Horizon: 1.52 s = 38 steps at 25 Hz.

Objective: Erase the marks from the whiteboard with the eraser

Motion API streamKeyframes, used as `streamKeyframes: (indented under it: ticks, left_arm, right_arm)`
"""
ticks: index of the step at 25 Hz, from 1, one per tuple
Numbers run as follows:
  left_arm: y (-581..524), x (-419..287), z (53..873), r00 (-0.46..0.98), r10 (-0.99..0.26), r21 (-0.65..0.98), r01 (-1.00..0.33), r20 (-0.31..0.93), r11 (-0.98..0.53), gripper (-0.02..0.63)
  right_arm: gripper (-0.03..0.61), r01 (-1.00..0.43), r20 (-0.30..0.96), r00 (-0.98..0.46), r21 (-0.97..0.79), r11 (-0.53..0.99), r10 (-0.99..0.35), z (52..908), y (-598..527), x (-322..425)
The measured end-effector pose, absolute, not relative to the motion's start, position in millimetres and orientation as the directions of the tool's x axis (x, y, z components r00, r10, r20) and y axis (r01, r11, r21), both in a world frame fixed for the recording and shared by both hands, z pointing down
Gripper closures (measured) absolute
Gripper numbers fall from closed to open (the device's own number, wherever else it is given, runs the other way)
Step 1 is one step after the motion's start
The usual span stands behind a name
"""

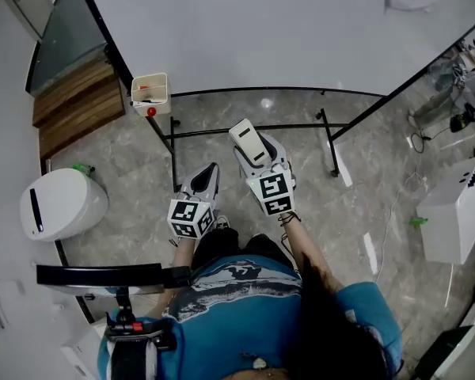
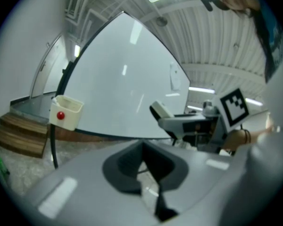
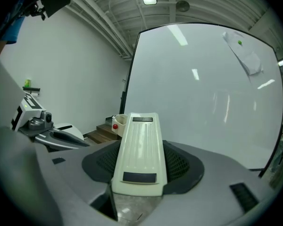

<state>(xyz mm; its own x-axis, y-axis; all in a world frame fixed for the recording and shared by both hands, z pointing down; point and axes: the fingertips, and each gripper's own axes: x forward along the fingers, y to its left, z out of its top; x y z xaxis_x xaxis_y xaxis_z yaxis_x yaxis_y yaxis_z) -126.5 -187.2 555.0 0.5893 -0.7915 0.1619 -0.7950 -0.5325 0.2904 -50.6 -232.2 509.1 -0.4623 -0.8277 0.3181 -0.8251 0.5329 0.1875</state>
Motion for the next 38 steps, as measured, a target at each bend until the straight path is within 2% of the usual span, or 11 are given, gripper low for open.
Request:
streamKeyframes:
  ticks: [10, 24, 38]
  left_arm:
    - [-138, -92, 549, 0.556, -0.817, 0.267, -0.819, 0.153, -0.508, 0.611]
    - [14, 30, 559, 0.517, -0.837, 0.259, -0.846, 0.180, -0.467, 0.611]
    - [79, 43, 549, 0.493, -0.842, 0.181, -0.869, 0.218, -0.461, 0.611]
  right_arm:
    - [0.315, -0.822, 0.386, -0.475, 0.124, 0.555, -0.791, 549, -153, -7]
    - [0.316, -0.805, 0.393, -0.522, 0.065, 0.589, -0.757, 560, 2, 112]
    - [0.316, -0.806, 0.349, -0.566, -0.044, 0.591, -0.746, 566, 61, 123]
